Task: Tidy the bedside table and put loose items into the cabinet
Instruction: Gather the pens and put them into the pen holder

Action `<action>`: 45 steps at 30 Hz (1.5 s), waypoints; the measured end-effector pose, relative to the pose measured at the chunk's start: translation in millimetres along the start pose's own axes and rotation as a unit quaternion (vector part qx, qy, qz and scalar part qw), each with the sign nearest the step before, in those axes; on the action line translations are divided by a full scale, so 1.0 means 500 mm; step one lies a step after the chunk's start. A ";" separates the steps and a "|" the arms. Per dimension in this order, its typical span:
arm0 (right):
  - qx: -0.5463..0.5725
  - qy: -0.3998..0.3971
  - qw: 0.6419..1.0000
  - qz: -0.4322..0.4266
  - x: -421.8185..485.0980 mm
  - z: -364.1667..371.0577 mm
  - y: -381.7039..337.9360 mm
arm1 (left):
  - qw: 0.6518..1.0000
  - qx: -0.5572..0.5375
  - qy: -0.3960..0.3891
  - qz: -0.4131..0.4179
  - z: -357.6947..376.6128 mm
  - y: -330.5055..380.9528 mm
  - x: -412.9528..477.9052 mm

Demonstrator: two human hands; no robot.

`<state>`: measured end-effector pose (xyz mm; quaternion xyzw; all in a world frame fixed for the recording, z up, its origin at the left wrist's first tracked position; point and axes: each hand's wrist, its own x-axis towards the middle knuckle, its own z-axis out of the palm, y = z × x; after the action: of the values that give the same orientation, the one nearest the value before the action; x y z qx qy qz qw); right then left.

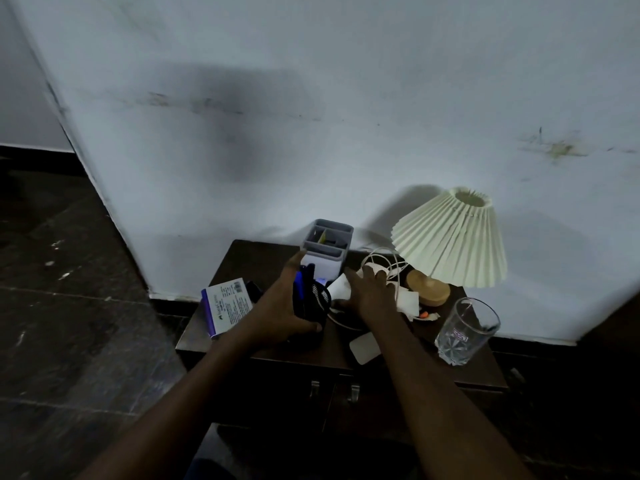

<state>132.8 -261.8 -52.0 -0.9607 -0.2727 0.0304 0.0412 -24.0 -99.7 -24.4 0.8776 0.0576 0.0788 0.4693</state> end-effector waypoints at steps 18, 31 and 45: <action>0.202 0.267 0.942 -0.017 0.009 -0.084 -0.026 | 0.999 -0.006 0.004 -0.054 -0.002 -0.020 -0.041; -0.057 0.182 0.982 -0.002 -0.030 0.014 -0.057 | 0.998 0.010 0.021 -0.062 -0.024 -0.036 -0.068; 0.434 -0.084 0.894 -0.077 -0.049 -0.006 -0.120 | 0.997 -0.039 0.021 -0.056 -0.010 -0.073 -0.077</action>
<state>80.9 -224.0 -42.6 -0.8176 -0.3076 0.2225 0.4330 -63.6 -82.0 -55.4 0.8524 0.1138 0.0728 0.5051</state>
